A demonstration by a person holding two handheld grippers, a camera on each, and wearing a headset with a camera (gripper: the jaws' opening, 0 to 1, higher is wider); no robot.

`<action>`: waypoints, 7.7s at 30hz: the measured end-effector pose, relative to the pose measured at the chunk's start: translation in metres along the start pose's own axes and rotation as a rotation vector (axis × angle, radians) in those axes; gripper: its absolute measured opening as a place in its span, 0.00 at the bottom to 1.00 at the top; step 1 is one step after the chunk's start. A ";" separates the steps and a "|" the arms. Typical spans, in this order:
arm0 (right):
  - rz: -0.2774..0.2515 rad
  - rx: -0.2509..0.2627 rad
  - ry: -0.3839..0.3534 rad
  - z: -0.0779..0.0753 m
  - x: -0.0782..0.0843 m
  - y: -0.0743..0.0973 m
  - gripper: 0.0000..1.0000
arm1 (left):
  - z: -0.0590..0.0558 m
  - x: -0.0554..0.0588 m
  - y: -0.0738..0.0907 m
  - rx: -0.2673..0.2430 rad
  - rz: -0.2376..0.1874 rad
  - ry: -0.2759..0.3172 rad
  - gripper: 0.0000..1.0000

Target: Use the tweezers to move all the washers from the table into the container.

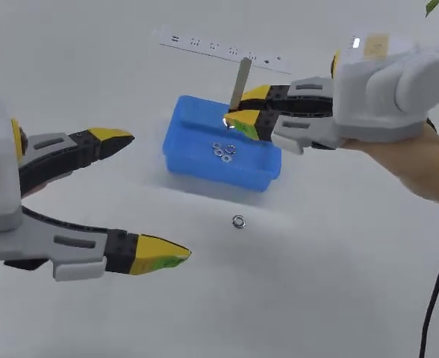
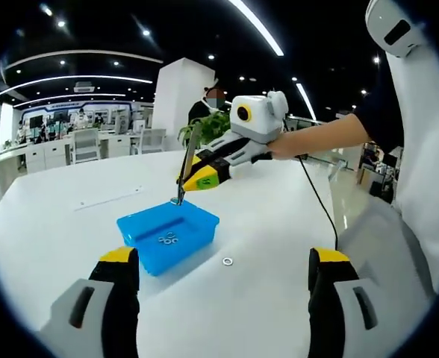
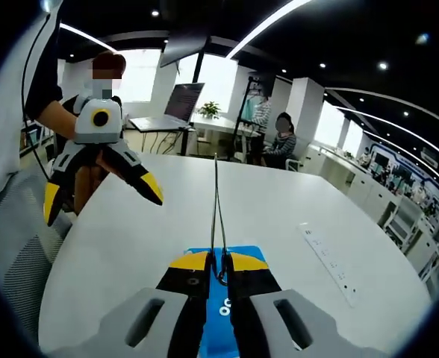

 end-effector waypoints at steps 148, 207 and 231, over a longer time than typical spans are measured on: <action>0.096 0.203 -0.370 0.084 0.125 0.112 1.00 | -0.019 -0.046 -0.083 0.178 -0.030 -0.328 0.05; 0.085 -0.212 -0.236 0.086 0.087 -0.010 0.24 | -0.009 -0.034 -0.102 0.280 0.131 -0.324 0.05; 0.109 -0.172 -0.113 0.083 0.091 -0.008 0.10 | -0.018 -0.034 -0.099 0.266 0.161 -0.262 0.19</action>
Point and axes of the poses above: the centre of the closed fingertips' face, and the gripper's own axes: y roughly backward along the fingers, z roughly to its left, x roughly out of its underside, the point moved 8 cm from there along y, roughly backward along the fingers, and after that the axes turned 13 degrees about z, right-handed, at the moved point
